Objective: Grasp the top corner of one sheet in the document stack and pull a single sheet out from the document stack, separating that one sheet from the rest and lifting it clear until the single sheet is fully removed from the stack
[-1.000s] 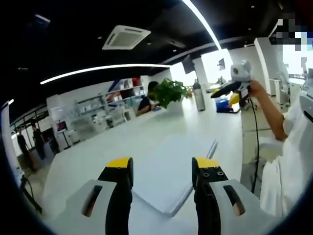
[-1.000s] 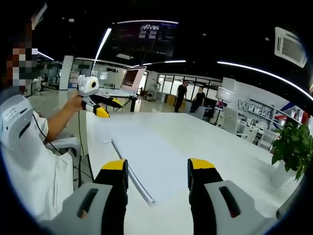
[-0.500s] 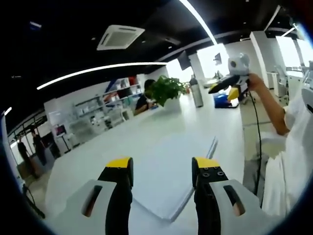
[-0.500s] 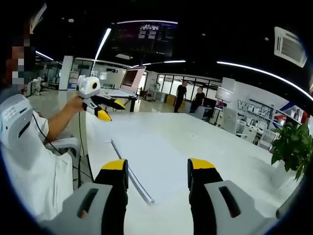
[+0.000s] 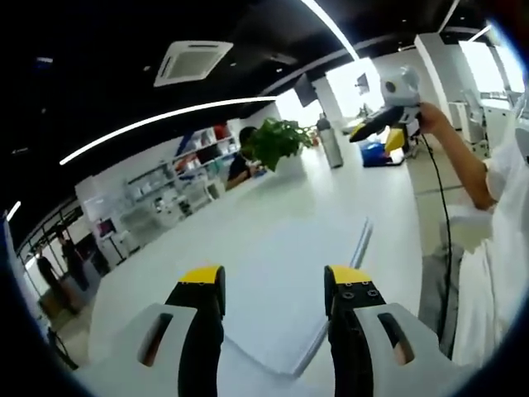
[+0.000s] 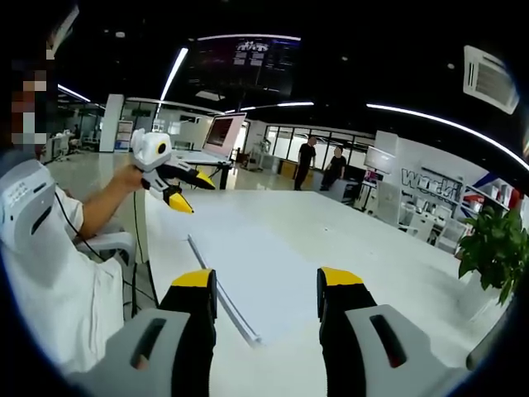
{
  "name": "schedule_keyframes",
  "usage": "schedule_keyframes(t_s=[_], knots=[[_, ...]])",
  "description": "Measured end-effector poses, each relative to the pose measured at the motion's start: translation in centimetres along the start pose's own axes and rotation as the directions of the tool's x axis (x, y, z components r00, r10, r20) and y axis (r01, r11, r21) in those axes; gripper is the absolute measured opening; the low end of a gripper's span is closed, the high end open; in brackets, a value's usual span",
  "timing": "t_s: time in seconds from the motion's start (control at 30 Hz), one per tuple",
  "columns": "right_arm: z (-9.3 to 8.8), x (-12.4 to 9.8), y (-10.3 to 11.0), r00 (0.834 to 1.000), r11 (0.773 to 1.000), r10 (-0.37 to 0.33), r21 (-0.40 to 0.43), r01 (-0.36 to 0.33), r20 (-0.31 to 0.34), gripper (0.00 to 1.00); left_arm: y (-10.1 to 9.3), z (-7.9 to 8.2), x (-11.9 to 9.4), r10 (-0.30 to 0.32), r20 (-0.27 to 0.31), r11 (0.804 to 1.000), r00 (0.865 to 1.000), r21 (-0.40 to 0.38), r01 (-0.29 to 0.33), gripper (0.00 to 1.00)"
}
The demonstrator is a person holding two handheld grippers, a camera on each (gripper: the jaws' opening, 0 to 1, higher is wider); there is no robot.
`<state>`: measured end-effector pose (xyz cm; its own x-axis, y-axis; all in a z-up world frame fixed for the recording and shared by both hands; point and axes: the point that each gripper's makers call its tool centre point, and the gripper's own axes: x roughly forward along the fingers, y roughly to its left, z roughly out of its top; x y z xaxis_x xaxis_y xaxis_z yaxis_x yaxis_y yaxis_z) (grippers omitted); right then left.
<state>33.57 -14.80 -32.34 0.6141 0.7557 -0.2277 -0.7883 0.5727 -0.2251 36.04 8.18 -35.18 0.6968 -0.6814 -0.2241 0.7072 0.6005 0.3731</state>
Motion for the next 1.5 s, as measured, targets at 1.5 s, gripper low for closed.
schedule_keyframes(t_s=[1.5], knots=[[-0.1, 0.0, 0.1, 1.000, 1.000, 0.004, -0.006, -0.004, -0.004, 0.48, -4.1, -0.1, 3.9, -0.113, 0.023, 0.993, 0.993, 0.045, 0.112, 0.41]])
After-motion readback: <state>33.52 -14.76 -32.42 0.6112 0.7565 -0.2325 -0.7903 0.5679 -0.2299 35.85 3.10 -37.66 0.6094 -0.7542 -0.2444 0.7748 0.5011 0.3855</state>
